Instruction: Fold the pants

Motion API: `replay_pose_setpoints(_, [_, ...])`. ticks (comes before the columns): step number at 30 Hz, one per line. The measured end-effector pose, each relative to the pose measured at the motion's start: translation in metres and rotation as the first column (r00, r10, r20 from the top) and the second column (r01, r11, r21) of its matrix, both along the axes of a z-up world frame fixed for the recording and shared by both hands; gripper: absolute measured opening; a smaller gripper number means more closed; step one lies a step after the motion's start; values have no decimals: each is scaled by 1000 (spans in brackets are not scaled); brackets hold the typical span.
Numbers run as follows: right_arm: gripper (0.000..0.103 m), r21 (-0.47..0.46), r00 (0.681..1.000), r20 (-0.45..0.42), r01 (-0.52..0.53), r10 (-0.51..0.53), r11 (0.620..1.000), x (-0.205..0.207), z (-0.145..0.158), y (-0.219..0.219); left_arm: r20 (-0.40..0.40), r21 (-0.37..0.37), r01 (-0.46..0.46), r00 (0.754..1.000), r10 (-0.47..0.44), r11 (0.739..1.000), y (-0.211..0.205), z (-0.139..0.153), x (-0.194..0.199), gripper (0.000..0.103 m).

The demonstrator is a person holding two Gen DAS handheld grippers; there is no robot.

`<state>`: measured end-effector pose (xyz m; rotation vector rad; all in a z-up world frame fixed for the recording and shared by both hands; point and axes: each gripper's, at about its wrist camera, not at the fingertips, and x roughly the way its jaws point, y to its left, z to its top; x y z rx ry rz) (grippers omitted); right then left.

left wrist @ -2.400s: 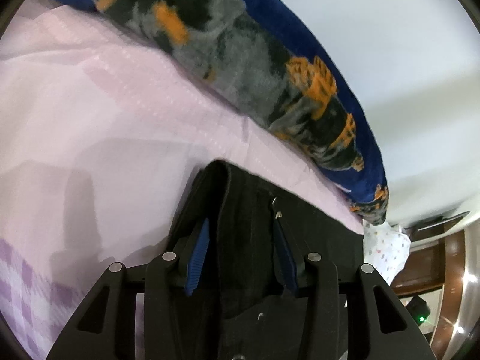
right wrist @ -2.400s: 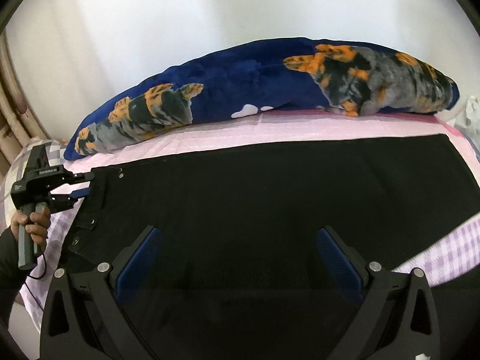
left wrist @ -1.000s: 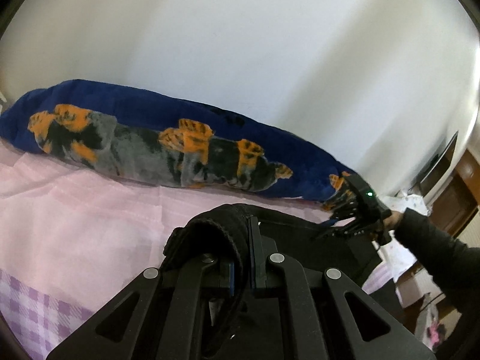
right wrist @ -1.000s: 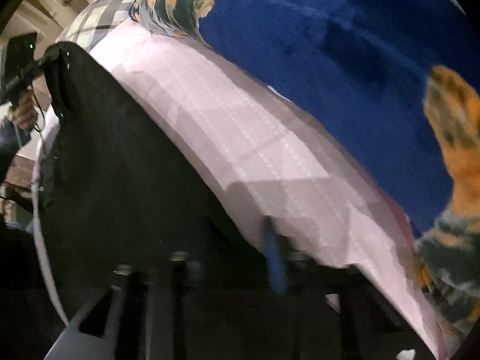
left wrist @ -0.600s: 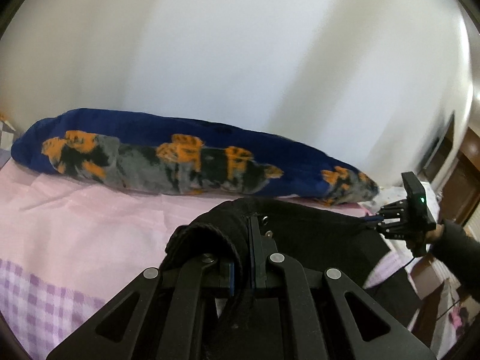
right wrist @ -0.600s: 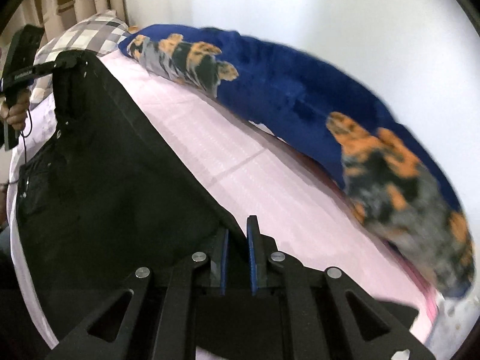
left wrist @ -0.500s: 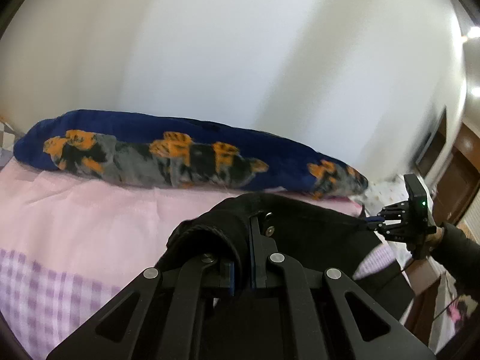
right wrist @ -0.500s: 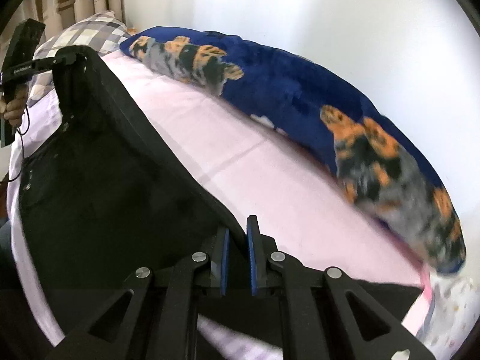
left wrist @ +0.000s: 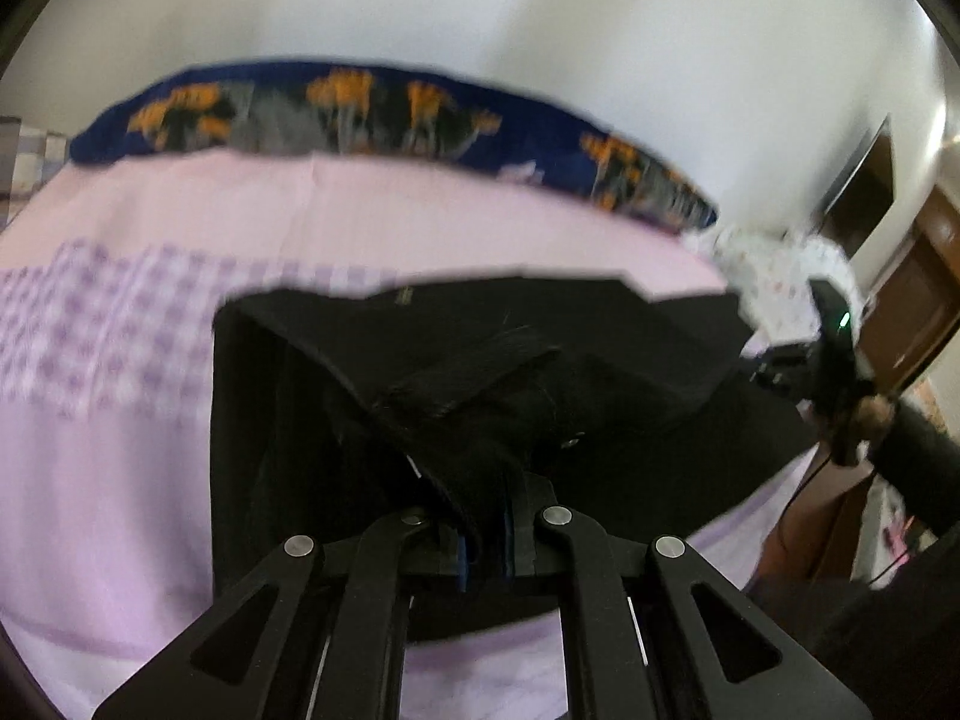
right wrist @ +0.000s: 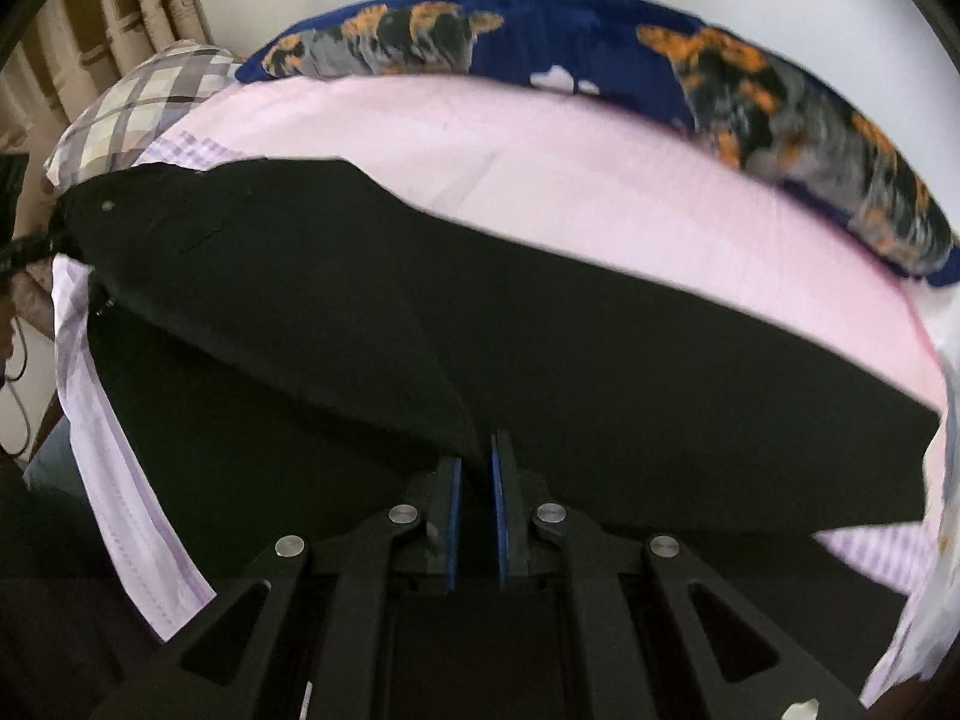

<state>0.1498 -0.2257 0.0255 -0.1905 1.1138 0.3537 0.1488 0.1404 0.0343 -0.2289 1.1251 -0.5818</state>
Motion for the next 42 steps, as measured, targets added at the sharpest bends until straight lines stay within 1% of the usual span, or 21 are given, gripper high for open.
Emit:
replay_pose_setpoints(5, [8,-41,1000,-1,23,-23,999,-7,-16,5,-44,97,26,999,-22,995,-6,-19,-14,12])
replay_pose_setpoints(8, [11,-38,998,12,58,-58,998,-10,-16,5,-47,130,19,999,-13,991,-6,-17,-19,20])
replay_pose_setpoints(10, [17,-35,997,25,78,-78,996,-14,-12,6,-53,138,9,999,-2,990,-6,-14,-19,23])
replay_pose_setpoints(12, [36,-43,994,31,101,-100,994,-19,-8,6,-66,156,-7,998,17,988,-3,-10,-20,26])
replay_pose_setpoints(13, [39,-37,993,36,109,-108,993,-23,-5,6,-78,166,-16,997,30,986,-1,-7,-22,30])
replay_pose_setpoints(14, [41,-21,992,44,122,-121,992,-28,-2,5,-83,173,-29,996,44,984,1,-4,-25,34])
replay_pose_setpoints(15, [42,-8,990,46,131,-131,991,-33,1,4,-90,176,-43,994,59,983,4,-2,-28,43])
replay_pose_setpoints(16, [42,13,989,48,143,-143,990,-37,4,2,-108,168,-62,991,80,984,8,1,-33,48])
replay_pose_setpoints(19, [47,111,980,36,192,-197,975,-49,10,-6,-152,126,-126,978,144,984,21,5,-45,55])
replay_pose_setpoints(20, [47,160,976,19,213,-218,964,-54,10,-10,-173,107,-147,971,165,983,24,5,-47,55])
replay_pose_setpoints(22, [47,226,969,-13,245,-248,943,-58,8,-13,-239,20,-233,943,231,972,35,5,-55,55])
replay_pose_setpoints(23, [47,264,963,-33,267,-267,927,-60,6,-14,-278,-40,-287,923,265,957,40,4,-59,55])
replay_pose_setpoints(26, [47,317,954,-52,295,-294,901,-66,3,-12,-344,-149,-378,886,311,914,41,1,-61,55])
replay_pose_setpoints(28, [47,322,952,-52,301,-301,898,-67,3,-9,-374,-186,-426,864,337,885,39,-3,-57,55])
replay_pose_setpoints(31, [48,346,951,-59,305,-304,887,-70,2,-6,-423,-185,-489,822,380,852,36,-14,-47,55])
replay_pose_setpoints(34, [48,373,946,-71,319,-316,871,-74,-1,-8,-439,-150,-535,789,429,831,34,-21,-41,55])
replay_pose_setpoints(37, [49,406,937,-95,344,-335,847,-74,-6,-12,-462,-154,-587,754,467,795,37,-28,-36,52])
replay_pose_setpoints(38, [49,415,934,-105,354,-343,838,-74,-8,-13,-460,-157,-593,751,473,789,38,-29,-36,47])
replay_pose_setpoints(39, [49,425,929,-116,365,-351,828,-74,-11,-16,-447,-154,-596,753,483,788,37,-28,-35,33])
replay_pose_setpoints(40, [49,432,925,-124,375,-358,820,-74,-13,-18,-433,-139,-591,758,488,795,37,-27,-33,26])
replay_pose_setpoints(42, [49,464,910,-151,409,-385,785,-73,-19,-23,-412,-131,-581,769,489,804,34,-22,-32,20])
